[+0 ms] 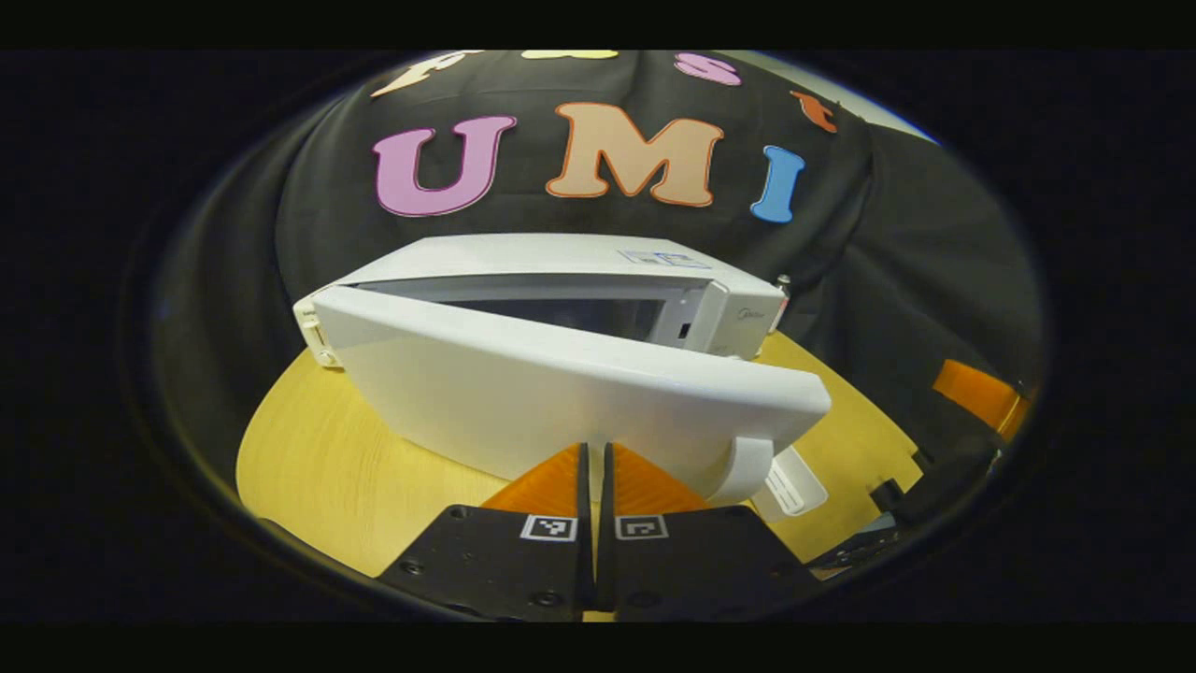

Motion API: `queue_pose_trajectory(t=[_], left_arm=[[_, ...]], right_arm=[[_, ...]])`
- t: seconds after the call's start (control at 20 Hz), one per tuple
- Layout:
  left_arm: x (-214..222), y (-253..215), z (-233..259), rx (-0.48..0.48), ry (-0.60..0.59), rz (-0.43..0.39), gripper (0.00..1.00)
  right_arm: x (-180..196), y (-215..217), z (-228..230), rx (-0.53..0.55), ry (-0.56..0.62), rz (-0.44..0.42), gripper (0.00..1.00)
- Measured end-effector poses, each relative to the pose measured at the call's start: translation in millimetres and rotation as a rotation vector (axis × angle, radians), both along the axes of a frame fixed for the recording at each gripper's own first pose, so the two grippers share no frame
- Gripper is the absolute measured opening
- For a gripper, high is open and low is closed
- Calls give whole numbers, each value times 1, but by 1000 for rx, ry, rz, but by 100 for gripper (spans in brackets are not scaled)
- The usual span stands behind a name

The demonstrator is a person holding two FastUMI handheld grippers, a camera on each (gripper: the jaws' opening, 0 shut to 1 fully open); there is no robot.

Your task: Open the microwave oven with the left hand, put the food in, and close the microwave oven.

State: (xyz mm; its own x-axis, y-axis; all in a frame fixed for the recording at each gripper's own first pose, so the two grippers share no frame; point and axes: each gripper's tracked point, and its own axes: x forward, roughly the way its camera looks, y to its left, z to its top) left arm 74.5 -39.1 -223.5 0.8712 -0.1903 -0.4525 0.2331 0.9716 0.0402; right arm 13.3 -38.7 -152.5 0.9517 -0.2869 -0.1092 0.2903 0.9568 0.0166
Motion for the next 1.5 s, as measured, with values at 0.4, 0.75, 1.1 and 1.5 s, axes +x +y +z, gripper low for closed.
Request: queue_pose_trajectory(t=[0.4, 0.75, 1.1, 1.5], left_arm=[[48, -46, 6, -25, -56, -11, 0], [84, -51, 8, -13, -84, 47, 3], [91, -49, 2, -50, -67, 96, 2], [95, -48, 3, -40, -88, 120, 1]], right_arm=[[4, -5, 3, -5, -19, 75, 100], [4, -26, -1, 35, -16, 58, 92], [13, -43, -3, 48, -6, 16, 91], [14, -54, -6, 69, 1, -28, 92]])
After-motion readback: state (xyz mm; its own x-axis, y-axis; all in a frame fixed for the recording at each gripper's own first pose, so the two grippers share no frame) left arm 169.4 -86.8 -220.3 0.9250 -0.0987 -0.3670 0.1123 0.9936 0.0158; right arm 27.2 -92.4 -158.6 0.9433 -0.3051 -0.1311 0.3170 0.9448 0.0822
